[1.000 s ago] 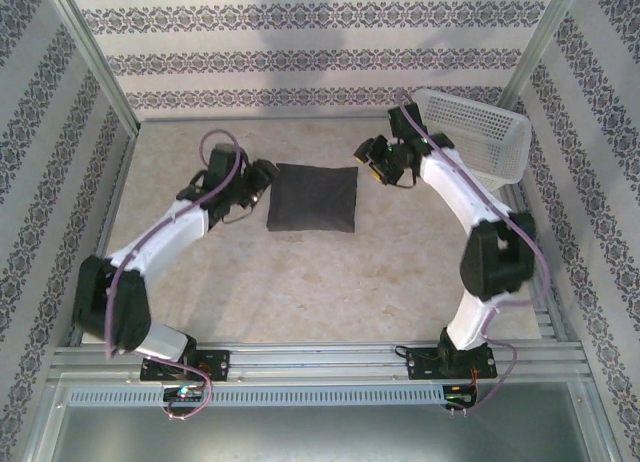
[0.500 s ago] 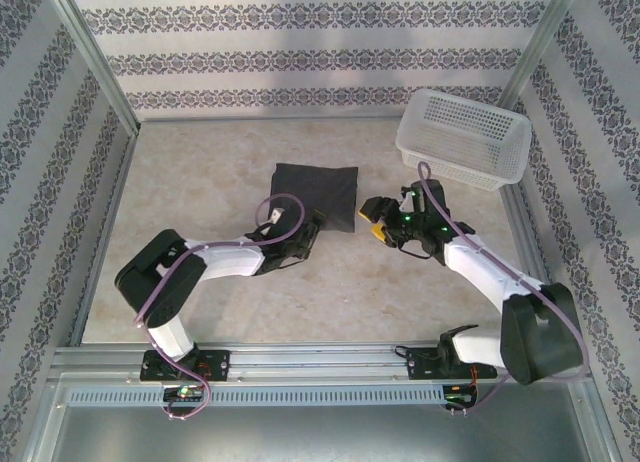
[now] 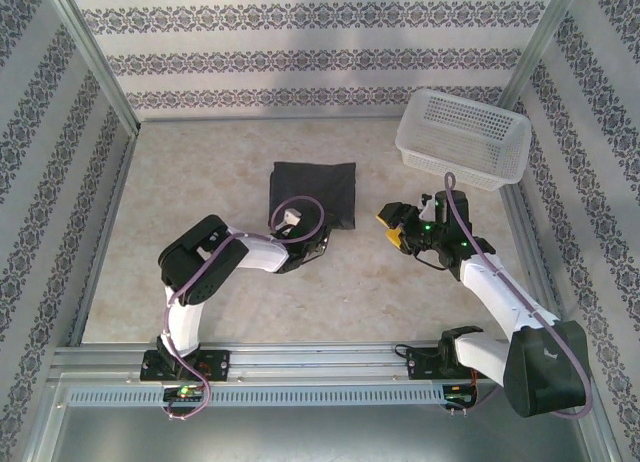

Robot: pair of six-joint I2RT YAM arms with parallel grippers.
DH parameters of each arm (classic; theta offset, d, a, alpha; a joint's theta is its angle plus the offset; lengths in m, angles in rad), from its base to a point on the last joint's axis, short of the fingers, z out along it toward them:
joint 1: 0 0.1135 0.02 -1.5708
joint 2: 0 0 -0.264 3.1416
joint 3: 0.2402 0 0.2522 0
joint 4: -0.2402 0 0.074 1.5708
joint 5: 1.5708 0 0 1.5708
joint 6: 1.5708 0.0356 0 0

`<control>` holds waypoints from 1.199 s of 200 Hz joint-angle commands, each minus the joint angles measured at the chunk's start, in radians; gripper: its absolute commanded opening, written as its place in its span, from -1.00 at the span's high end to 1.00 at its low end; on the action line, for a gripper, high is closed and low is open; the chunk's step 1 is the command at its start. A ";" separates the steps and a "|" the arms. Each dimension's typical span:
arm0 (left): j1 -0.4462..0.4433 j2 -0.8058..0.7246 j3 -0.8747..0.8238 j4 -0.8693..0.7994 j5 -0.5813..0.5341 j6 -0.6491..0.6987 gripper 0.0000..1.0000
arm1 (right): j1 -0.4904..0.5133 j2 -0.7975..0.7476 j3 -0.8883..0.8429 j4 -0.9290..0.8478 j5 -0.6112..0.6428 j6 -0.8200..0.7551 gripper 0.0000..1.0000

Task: Fold and stack the t-shirts

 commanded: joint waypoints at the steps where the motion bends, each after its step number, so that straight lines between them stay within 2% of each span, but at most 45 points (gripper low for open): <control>1: 0.077 0.018 -0.006 0.074 -0.029 0.025 0.89 | -0.008 -0.013 -0.008 -0.007 -0.025 -0.005 -0.29; 12: 0.118 0.002 -0.028 0.089 -0.002 0.063 1.00 | -0.010 -0.007 0.001 -0.011 -0.028 -0.007 -0.28; 39: 0.267 -0.069 -0.102 0.111 0.136 0.222 1.00 | -0.011 0.017 0.037 -0.024 -0.031 -0.023 -0.27; 76: 0.569 -0.163 -0.185 0.074 0.337 0.455 1.00 | -0.010 0.077 0.091 -0.007 -0.044 -0.036 -0.26; 104: 0.800 -0.123 -0.119 0.050 0.513 0.630 1.00 | 0.000 0.136 0.125 0.019 -0.058 -0.037 -0.25; 129: 0.950 -0.021 0.015 -0.013 0.643 0.801 1.00 | 0.019 0.179 0.158 0.036 -0.069 -0.047 -0.25; 158: 1.047 0.092 0.160 -0.104 0.753 0.923 1.00 | 0.050 0.211 0.188 0.068 -0.074 -0.052 -0.25; 207: 1.072 0.095 0.183 -0.135 0.727 0.956 1.00 | 0.072 0.253 0.218 0.096 -0.062 -0.040 -0.25; 213: 1.071 0.085 0.180 -0.135 0.717 0.958 0.82 | 0.073 0.253 0.220 0.096 -0.059 -0.043 -0.25; 233: 1.058 0.006 0.155 -0.172 0.671 0.971 -0.24 | 0.075 0.217 0.220 0.139 -0.045 -0.059 -0.29; 234: 1.057 -0.001 0.152 -0.174 0.666 0.972 -0.32 | 0.075 0.214 0.220 0.142 -0.043 -0.060 -0.30; 237: 1.053 -0.018 0.145 -0.184 0.655 0.977 -0.83 | 0.073 0.204 0.220 0.149 -0.039 -0.065 -0.31; 240: 1.049 -0.043 0.138 -0.194 0.640 0.983 -0.98 | 0.074 0.193 0.222 0.158 -0.035 -0.070 -0.33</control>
